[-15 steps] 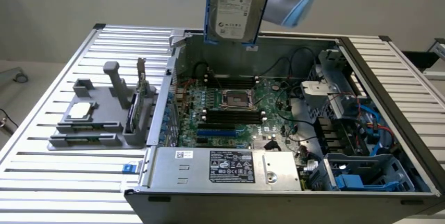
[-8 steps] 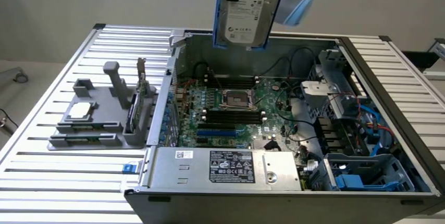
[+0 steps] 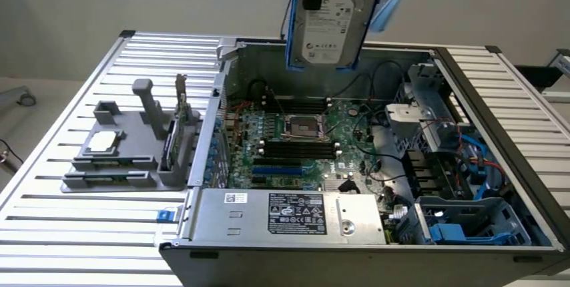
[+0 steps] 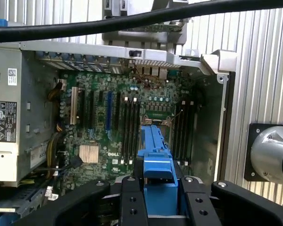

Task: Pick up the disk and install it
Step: 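Pick up the disk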

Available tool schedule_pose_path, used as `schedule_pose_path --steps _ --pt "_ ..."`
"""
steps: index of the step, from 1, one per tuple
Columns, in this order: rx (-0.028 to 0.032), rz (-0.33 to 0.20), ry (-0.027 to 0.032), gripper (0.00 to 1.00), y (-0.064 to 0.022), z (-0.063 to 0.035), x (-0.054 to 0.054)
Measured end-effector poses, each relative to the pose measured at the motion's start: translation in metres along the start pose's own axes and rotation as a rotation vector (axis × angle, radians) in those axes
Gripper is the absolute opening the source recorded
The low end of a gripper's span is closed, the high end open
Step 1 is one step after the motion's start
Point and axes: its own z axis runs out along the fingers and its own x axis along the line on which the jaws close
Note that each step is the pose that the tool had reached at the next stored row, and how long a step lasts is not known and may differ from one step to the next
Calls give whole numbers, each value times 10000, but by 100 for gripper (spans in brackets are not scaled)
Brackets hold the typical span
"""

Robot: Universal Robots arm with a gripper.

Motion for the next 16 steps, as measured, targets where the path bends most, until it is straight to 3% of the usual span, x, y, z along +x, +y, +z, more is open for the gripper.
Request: schedule_pose_path --steps 10,13,16 --pt "70 -6 3 33 -224 61 245" --pt "130 -10 8 33 -272 62 311" --pt "227 -18 14 33 -305 59 379"
